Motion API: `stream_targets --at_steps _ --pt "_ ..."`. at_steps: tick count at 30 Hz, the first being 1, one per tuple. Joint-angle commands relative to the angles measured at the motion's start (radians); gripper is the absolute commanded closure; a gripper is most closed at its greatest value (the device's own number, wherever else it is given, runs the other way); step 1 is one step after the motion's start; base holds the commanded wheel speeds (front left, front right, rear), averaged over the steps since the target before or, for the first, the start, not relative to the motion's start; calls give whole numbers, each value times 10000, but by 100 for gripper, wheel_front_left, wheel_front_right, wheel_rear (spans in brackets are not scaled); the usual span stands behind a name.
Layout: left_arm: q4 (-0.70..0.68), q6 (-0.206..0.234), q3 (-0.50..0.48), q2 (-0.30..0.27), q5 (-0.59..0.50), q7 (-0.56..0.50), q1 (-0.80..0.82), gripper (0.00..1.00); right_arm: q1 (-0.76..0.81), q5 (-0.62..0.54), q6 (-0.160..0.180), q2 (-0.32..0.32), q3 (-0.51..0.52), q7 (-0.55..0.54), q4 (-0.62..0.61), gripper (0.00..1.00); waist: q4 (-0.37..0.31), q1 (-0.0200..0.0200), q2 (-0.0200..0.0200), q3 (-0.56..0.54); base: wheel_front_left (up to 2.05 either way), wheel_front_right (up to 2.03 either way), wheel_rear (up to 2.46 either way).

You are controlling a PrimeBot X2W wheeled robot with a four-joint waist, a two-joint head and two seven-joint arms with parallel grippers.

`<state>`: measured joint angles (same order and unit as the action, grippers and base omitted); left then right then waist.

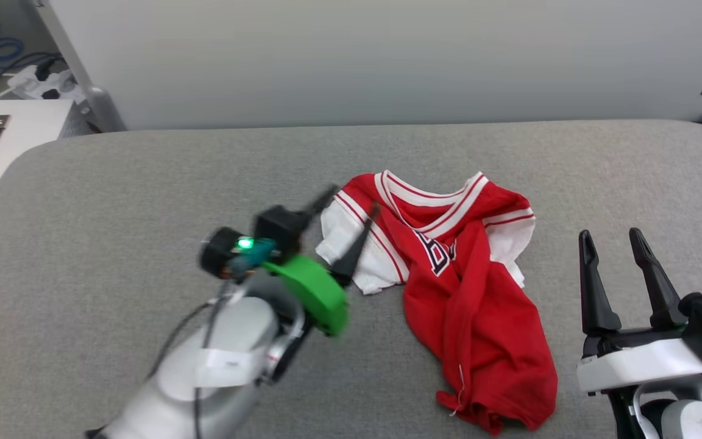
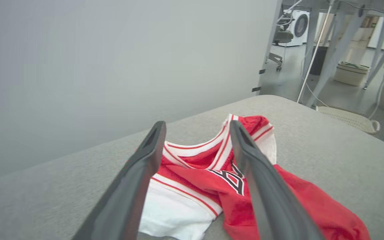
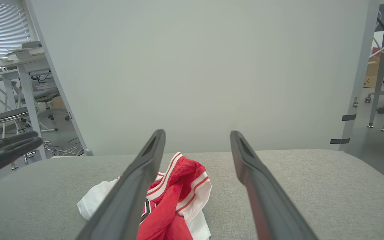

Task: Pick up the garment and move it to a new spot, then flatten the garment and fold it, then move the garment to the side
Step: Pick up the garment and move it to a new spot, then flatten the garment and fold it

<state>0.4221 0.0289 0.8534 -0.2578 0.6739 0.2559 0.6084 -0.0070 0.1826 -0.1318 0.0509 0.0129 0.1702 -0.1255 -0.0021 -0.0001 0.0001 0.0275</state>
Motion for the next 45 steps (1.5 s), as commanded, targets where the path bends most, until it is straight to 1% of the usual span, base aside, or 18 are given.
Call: stream_targets --at_steps 1,3,5,6,9,12,15,20,21,26,27,31,33,36,39,41,45 --pt "-518 334 -528 -370 -105 50 -488 0 168 155 11 -6 47 6 100 0 352 1 -1 -324 0 0 0" --pt "-1265 665 -1337 -732 -241 53 -1185 0 272 191 11 -6 127 65 228 0 478 1 -1 -375 0 0 0" --pt "-1809 899 -1922 -1071 -580 55 -1944 0 370 194 11 -6 181 112 393 0 574 1 -1 -400 0 0 0" --pt "-2034 983 -2203 -1121 -662 55 -2294 0 409 190 11 -6 200 130 463 0 616 1 -1 -407 0 0 0" --pt "-2715 1092 -3073 -1064 -1007 56 -3443 0 523 164 11 -7 243 194 654 0 731 1 -1 -436 0 0 0" --pt "-3016 1030 -3676 -756 -1257 57 -4409 0 588 156 11 -7 270 234 741 0 785 1 -1 -455 0 0 0" --pt "-3009 763 -4030 -379 -1653 57 -4994 0 635 174 11 -7 303 251 774 0 831 1 -1 -445 0 0 0" --pt "-3102 332 -4640 210 -2443 58 -5346 0 628 191 11 -7 235 234 806 0 790 1 -1 -434 0 0 0" --pt "-3147 207 -4835 351 -2540 58 -5415 0 619 196 11 -7 227 232 815 0 766 1 -1 -426 0 0 0" --pt "-3177 -387 -5408 709 -3220 58 -5567 0 589 194 11 -7 162 230 852 0 669 1 -1 -401 0 0 0" --pt "-3132 -627 -5686 907 -3500 58 -5628 0 582 193 11 -7 171 235 887 0 630 1 -1 -414 0 0 0" --pt "-3104 -893 -5965 1188 -3810 58 -5686 0 575 213 11 -7 188 201 928 0 596 1 -1 -390 0 0 0" --pt "-3065 -1012 -6048 1288 -3939 58 -5686 0 579 222 11 -7 155 -1 977 0 600 1 -1 -345 0 0 0" --pt "-2984 -1144 -6153 1425 -4092 58 -5617 0 455 256 11 -7 206 -582 942 0 633 1 -1 -193 0 0 0" --pt "-2972 -1246 -6230 1526 -4216 58 -5496 0 164 351 11 90 164 -1863 857 0 695 1 -1 36 0 0 0" --pt "-2971 -1309 -6277 1581 -4282 58 -5399 0 -158 428 11 307 147 -3105 745 0 762 1 -1 235 0 0 0" --pt "-2992 -1407 -6374 1676 -4383 58 -5168 0 -1035 665 11 637 430 -6231 718 0 938 1 -1 727 0 0 0"
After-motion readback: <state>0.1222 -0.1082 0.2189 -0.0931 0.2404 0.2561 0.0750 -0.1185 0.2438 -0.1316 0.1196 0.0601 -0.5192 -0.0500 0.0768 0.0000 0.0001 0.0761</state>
